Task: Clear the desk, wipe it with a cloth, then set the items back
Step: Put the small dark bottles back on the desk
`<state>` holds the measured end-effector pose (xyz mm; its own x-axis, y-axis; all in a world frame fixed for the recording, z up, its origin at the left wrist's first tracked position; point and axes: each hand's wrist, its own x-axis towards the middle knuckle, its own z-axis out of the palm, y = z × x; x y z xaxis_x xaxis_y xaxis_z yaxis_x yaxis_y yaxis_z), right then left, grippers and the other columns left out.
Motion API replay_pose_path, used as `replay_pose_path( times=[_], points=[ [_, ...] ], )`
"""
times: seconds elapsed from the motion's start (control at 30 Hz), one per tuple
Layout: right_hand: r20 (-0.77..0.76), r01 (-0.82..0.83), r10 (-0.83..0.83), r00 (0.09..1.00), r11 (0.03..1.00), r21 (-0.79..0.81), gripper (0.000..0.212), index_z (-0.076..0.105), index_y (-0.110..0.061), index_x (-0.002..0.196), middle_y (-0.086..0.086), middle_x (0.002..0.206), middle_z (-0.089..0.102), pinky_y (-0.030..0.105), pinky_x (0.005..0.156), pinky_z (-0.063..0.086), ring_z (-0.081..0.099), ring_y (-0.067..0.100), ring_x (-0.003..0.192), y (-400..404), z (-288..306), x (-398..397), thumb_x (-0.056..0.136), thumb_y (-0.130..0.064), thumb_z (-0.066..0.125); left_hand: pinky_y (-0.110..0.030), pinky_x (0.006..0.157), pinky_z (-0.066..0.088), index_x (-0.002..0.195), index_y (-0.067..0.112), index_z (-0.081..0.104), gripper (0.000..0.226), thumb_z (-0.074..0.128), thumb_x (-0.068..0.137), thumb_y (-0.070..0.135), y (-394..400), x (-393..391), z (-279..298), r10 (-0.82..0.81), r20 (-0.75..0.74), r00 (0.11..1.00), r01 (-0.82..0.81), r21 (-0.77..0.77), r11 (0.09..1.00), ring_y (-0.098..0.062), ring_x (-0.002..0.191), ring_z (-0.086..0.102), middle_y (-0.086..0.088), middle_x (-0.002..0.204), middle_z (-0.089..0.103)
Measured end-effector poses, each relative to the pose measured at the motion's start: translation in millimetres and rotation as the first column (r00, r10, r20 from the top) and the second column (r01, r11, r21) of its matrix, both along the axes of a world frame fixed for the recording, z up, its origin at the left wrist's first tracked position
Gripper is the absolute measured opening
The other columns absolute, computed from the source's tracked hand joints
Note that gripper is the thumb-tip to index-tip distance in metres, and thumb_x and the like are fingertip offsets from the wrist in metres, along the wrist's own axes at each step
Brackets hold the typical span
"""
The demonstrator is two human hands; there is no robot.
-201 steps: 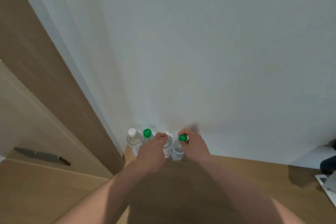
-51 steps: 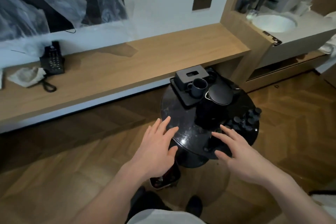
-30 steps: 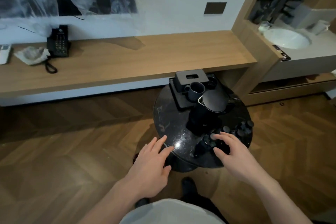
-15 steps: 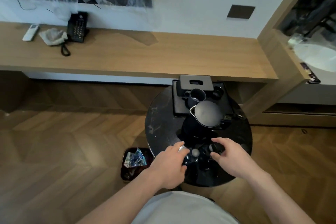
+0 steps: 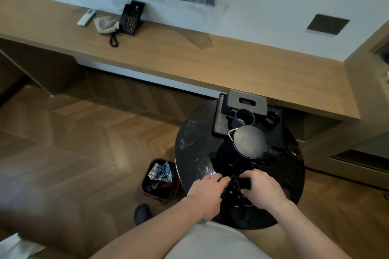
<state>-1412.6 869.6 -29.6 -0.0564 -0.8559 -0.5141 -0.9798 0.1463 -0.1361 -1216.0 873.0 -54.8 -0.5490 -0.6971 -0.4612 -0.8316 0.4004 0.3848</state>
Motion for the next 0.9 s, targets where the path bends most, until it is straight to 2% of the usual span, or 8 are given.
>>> replay_pose_path(
  times=[0.1,0.2,0.4,0.47,0.57,0.77,0.83,0.9],
  points=[
    [-0.021,-0.009,0.008,1.000,1.000,-0.009,0.044,0.065,-0.040,0.130,-0.010,0.127,0.063,0.035,0.096,0.053,0.062,0.019,0.120,-6.6,-1.8,0.0,0.087,-0.038,0.074,-0.048,0.089,0.055,0.141,0.028,0.040,0.056,0.065,0.093,0.015,-5.7,-6.5,-6.6,0.052,-0.001,0.999,-0.052,-0.039,0.998,-0.031,0.118,0.056,0.000,0.138,0.048],
    [-0.027,-0.013,0.013,1.000,1.000,-0.013,0.041,0.067,-0.038,0.124,-0.008,0.121,0.061,0.034,0.092,0.053,0.065,0.021,0.114,-6.9,-5.4,4.0,0.085,-0.034,0.078,-0.046,0.078,0.055,0.129,0.030,0.044,0.045,0.065,0.093,0.014,-7.7,-4.6,-15.2,0.103,-0.027,0.994,-0.104,-0.069,0.992,-0.030,0.107,0.064,0.003,0.128,0.052],
    [0.052,-0.034,0.037,0.998,0.999,-0.042,0.026,0.065,-0.031,0.101,-0.011,0.101,0.050,0.034,0.080,0.052,0.067,0.024,0.097,-5.2,-15.3,16.0,0.082,-0.021,0.079,-0.044,0.081,0.054,0.125,0.033,0.042,0.033,0.060,0.099,0.023,-2.9,11.8,-14.8,0.272,-0.105,0.956,-0.280,-0.073,0.957,-0.032,0.100,0.068,0.005,0.125,0.056],
    [0.092,-0.047,0.049,0.995,0.998,-0.029,0.024,0.063,-0.032,0.094,-0.012,0.099,0.049,0.035,0.078,0.053,0.066,0.023,0.093,-6.6,-15.2,21.7,0.080,-0.019,0.078,-0.041,0.082,0.053,0.121,0.036,0.044,0.032,0.062,0.098,0.023,-2.9,21.0,-11.6,0.361,-0.133,0.923,-0.370,-0.048,0.928,-0.027,0.100,0.067,0.008,0.120,0.059],
    [0.145,-0.086,0.088,0.986,0.996,-0.016,0.026,0.063,-0.032,0.095,-0.013,0.099,0.049,0.032,0.077,0.053,0.064,0.020,0.092,-9.4,-10.5,31.0,0.079,-0.016,0.078,-0.037,0.084,0.054,0.122,0.039,0.048,0.031,0.062,0.099,0.023,-2.3,38.2,3.6,0.462,-0.197,0.865,-0.471,-0.001,0.882,-0.017,0.101,0.067,0.012,0.118,0.060],
    [0.284,-0.131,0.137,0.949,0.991,-0.039,0.023,0.061,-0.036,0.083,-0.015,0.095,0.053,0.025,0.070,0.050,0.059,0.006,0.084,-22.4,29.3,67.7,0.076,-0.026,0.080,-0.032,0.089,0.054,0.126,0.042,0.053,0.031,0.064,0.099,0.031,7.4,104.0,51.5,0.604,-0.345,0.719,-0.641,0.008,0.768,-0.005,0.099,0.063,0.023,0.122,0.059],
    [0.314,-0.153,0.165,0.935,0.986,-0.061,0.022,0.061,-0.037,0.082,-0.016,0.095,0.055,0.019,0.066,0.044,0.059,0.004,0.082,-29.6,48.0,91.3,0.074,-0.029,0.080,-0.023,0.088,0.054,0.125,0.043,0.055,0.032,0.067,0.098,0.029,10.1,132.6,70.2,0.632,-0.404,0.662,-0.686,0.013,0.727,-0.002,0.099,0.063,0.025,0.119,0.061],
    [0.341,-0.203,0.219,0.914,0.976,-0.082,0.021,0.061,-0.038,0.083,-0.018,0.096,0.055,0.020,0.069,0.047,0.060,0.003,0.083,-39.4,66.8,121.5,0.075,-0.030,0.079,-0.012,0.085,0.050,0.125,0.044,0.056,0.034,0.069,0.097,0.029,11.6,163.1,89.6,0.679,-0.439,0.589,-0.748,0.023,0.664,0.003,0.100,0.063,0.026,0.114,0.064]
  ],
)
